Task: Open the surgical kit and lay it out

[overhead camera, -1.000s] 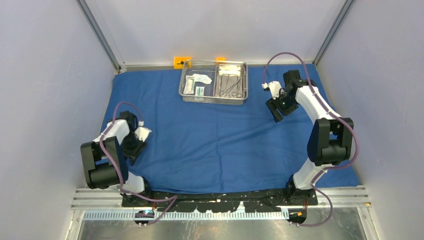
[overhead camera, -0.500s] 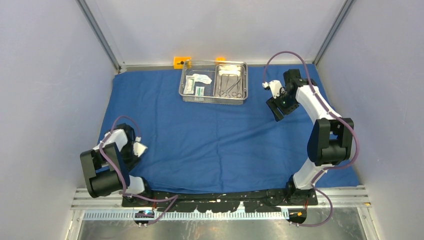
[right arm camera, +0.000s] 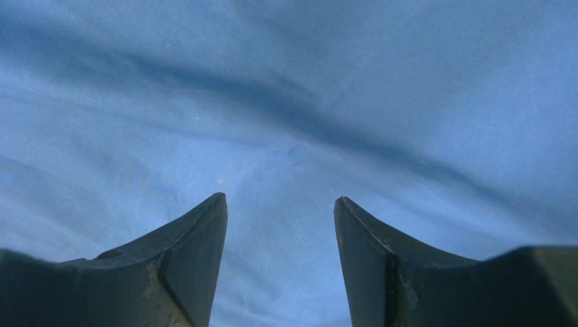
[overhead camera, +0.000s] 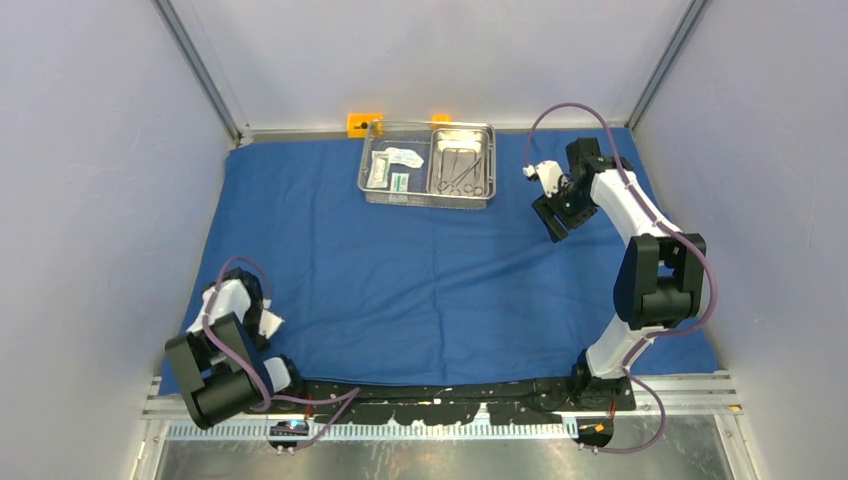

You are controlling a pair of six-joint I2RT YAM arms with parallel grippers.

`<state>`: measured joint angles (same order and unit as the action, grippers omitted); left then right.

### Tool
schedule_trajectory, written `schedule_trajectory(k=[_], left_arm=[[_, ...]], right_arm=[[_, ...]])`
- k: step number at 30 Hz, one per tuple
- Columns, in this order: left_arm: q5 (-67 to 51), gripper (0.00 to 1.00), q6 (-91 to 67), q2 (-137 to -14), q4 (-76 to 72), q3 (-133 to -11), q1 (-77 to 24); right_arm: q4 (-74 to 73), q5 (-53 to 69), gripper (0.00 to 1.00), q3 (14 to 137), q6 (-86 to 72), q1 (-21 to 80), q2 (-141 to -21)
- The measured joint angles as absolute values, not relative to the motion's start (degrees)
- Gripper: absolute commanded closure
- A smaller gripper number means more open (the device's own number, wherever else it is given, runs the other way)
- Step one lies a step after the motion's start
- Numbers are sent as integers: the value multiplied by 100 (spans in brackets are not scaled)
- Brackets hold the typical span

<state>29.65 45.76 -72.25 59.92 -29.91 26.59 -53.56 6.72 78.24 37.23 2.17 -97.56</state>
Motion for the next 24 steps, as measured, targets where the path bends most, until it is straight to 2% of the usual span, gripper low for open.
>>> schedule_trajectory(k=[10,18,24], left_arm=[[3448,45,4687,-6676,6243,-2967,2700],[2657,43,4515,-6890,6326,-4633,2714],[2672,40,4681,-7555,5623,-4062,2714]], right_arm=[[-5354,672,36,7835,3844,217,-9865],[-5358,722,36,7835,3822,217,-9863],[-5358,731,36,7835,3758,220,-9863]])
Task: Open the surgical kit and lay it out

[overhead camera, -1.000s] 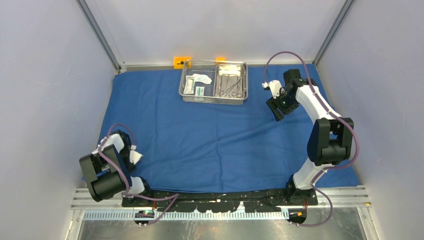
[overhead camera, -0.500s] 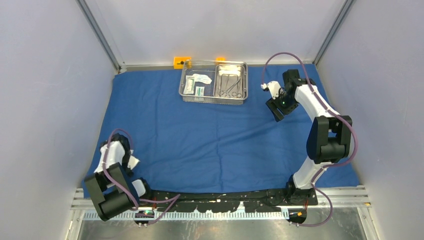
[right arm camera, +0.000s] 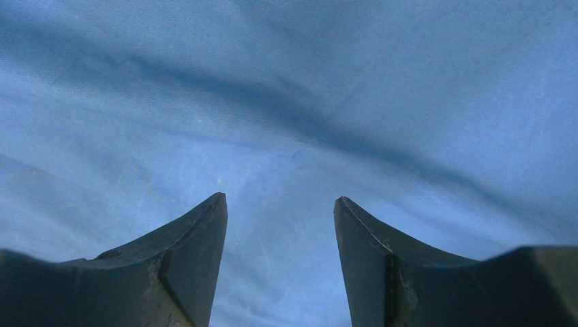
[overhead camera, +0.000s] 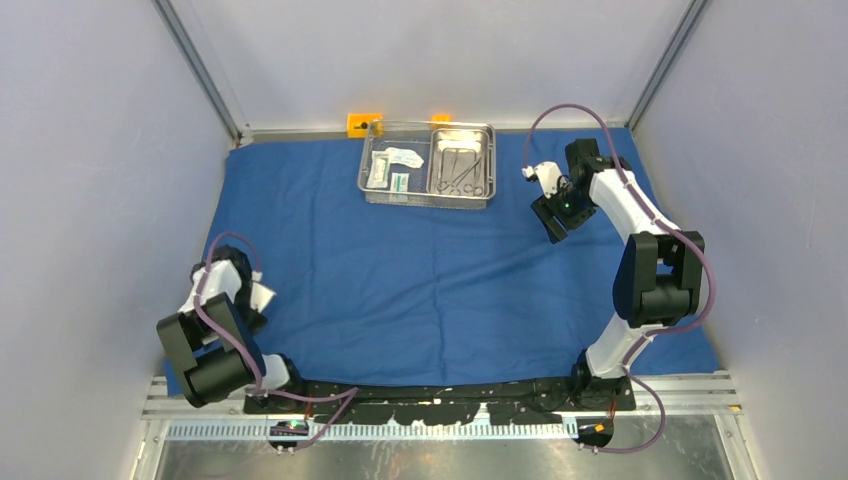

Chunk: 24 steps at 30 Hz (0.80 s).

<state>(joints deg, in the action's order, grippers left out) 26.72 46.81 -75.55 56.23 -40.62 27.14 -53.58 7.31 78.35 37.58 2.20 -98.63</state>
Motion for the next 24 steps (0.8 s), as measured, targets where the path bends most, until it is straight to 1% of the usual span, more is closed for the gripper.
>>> schedule_trajectory(k=[7,15,19,22,24], left_arm=[[3175,38,5155,-7771,5120,-3011,2720],[3721,33,5673,-7450,4995,-2720,2740],[3785,33,5848,-7653,4919,-2714,2738],[3787,19,5883,-8112,5172,-3024,2738],[3776,14,5857,-8388,5406,-3321,2738]], right_arm=[[-5360,703,36,7835,3732,220,-9863],[-5360,670,36,7835,3732,220,-9863],[-5356,666,37,7819,3734,220,-9863],[-5358,622,36,7795,3734,220,-9859],[-5360,585,36,7769,3730,220,-9830]])
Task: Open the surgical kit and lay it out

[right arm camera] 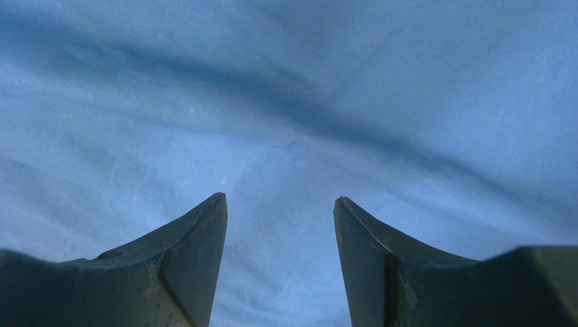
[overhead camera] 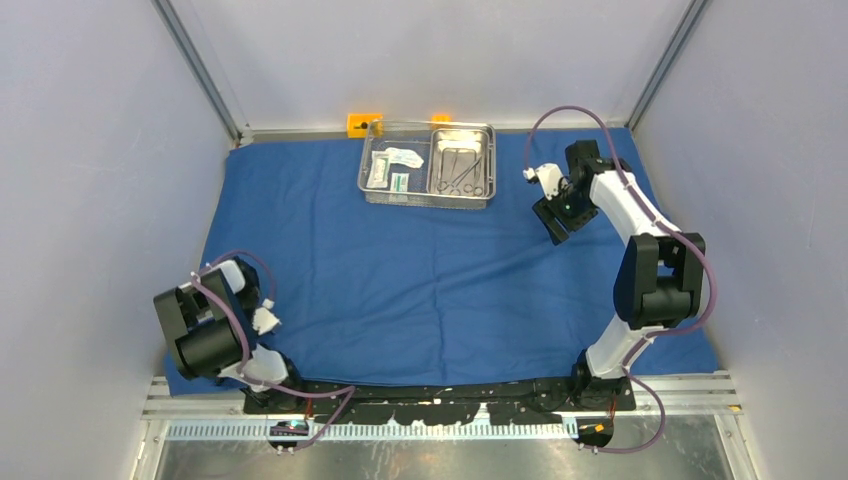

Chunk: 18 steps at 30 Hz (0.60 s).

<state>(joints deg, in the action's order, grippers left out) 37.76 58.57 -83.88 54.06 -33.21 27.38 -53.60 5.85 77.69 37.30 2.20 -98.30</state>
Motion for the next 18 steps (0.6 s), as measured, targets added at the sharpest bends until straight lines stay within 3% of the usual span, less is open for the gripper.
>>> schedule_trajectory(k=[6,12,18], left_arm=[[3605,3,5535,-8659,5743,-4506,2751],[2722,1,4960,-8571,5859,-6541,2554],[2088,0,4156,-8759,5564,-7328,1175]], right_arm=[[-5365,497,34,7669,3542,196,-9452],[-5356,528,34,7647,3103,47,-8934],[-5280,580,34,7142,2851,-696,-8626]])
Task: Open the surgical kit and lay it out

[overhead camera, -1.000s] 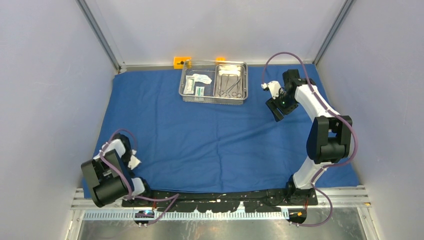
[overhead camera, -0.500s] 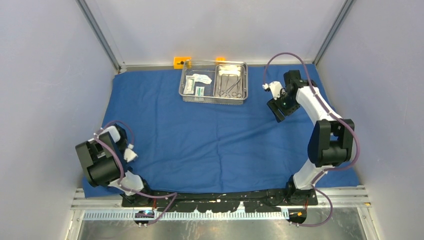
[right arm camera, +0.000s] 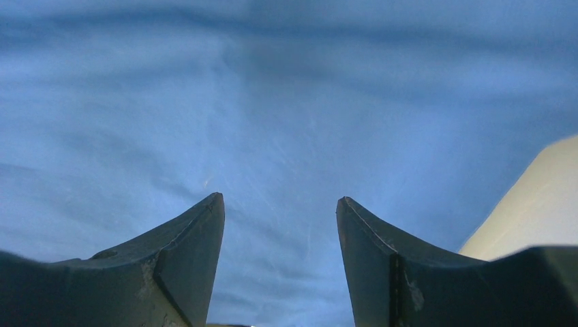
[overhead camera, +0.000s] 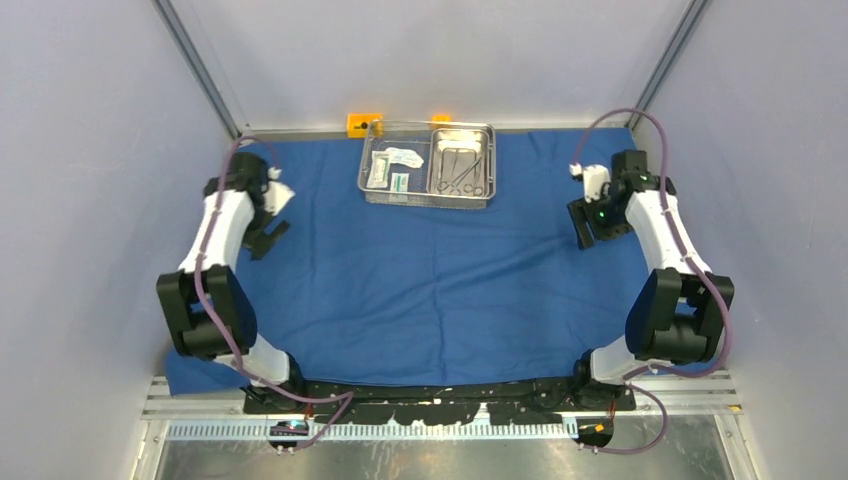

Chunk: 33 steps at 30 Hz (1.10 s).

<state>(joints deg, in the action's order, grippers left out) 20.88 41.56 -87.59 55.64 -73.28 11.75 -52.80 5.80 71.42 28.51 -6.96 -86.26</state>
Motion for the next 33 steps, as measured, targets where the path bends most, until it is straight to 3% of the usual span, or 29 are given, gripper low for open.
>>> schedule_trajectory(k=[7,22,33], left_arm=[[1769,0,3468,-10031,5022,-7725,-200],[1629,1,3168,-10224,4261,-7708,-248],[1850,0,3297,-10265,3806,-7559,-246]], right_arm=[[-5205,679,36,6305,3107,-2095,-8624],[-4692,285,40,4703,4226,-3247,-8744],[-4766,-403,41,3815,4842,-3275,-7813]])
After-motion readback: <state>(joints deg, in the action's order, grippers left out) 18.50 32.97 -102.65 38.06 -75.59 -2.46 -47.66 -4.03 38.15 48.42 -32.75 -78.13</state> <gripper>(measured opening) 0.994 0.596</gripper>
